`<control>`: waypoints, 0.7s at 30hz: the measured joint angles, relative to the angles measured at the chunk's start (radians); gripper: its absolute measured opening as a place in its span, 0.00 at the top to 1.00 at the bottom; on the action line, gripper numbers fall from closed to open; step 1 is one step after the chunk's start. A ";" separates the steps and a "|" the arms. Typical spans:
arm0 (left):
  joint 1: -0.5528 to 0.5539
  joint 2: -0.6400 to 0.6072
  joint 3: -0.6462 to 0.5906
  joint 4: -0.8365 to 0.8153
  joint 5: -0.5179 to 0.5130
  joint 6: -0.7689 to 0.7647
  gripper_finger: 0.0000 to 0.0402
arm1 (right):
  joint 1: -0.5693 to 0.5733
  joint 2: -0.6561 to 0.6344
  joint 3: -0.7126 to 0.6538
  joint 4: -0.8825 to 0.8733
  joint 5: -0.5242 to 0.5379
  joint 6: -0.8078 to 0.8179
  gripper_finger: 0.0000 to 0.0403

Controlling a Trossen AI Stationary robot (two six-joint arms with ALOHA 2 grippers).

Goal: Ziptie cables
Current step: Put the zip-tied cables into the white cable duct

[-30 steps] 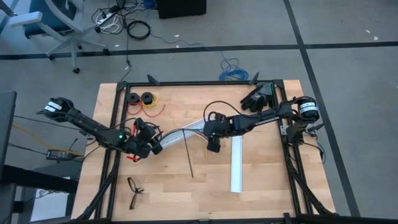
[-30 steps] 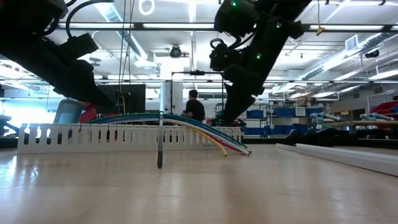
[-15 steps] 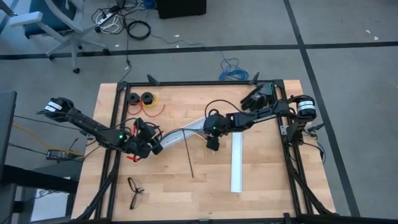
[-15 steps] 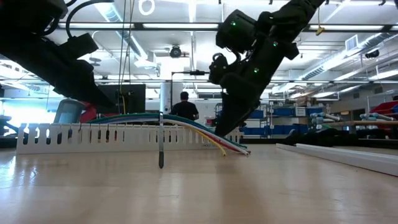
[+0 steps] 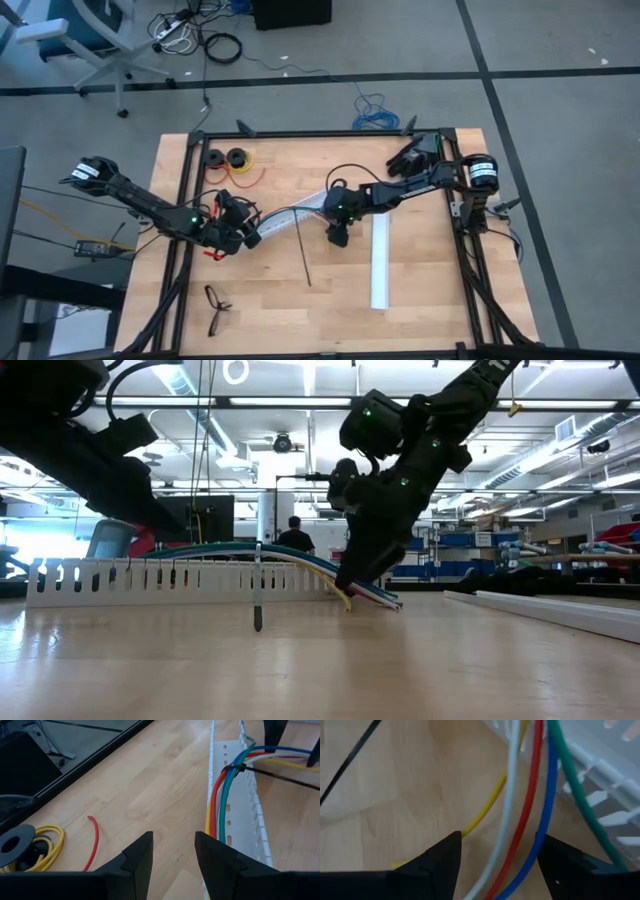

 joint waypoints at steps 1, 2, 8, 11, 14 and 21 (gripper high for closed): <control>0.000 0.000 0.000 0.003 0.000 0.000 0.61 | 0.002 0.000 0.000 -0.003 0.007 0.001 0.42; 0.000 0.000 0.000 0.002 0.000 0.000 0.61 | 0.004 0.000 0.000 -0.003 0.018 0.003 0.42; 0.000 0.002 0.000 0.002 0.000 0.000 0.61 | 0.023 0.000 0.000 0.021 0.054 0.065 0.47; 0.000 0.002 0.000 0.006 0.000 0.000 0.61 | 0.038 0.000 0.000 0.037 0.051 0.080 0.50; 0.000 0.002 0.000 0.010 0.000 0.000 0.61 | 0.056 0.000 0.000 0.039 0.061 0.103 0.51; 0.000 0.002 0.000 0.011 0.000 0.000 0.61 | 0.083 0.017 0.000 0.034 0.152 0.131 0.56</control>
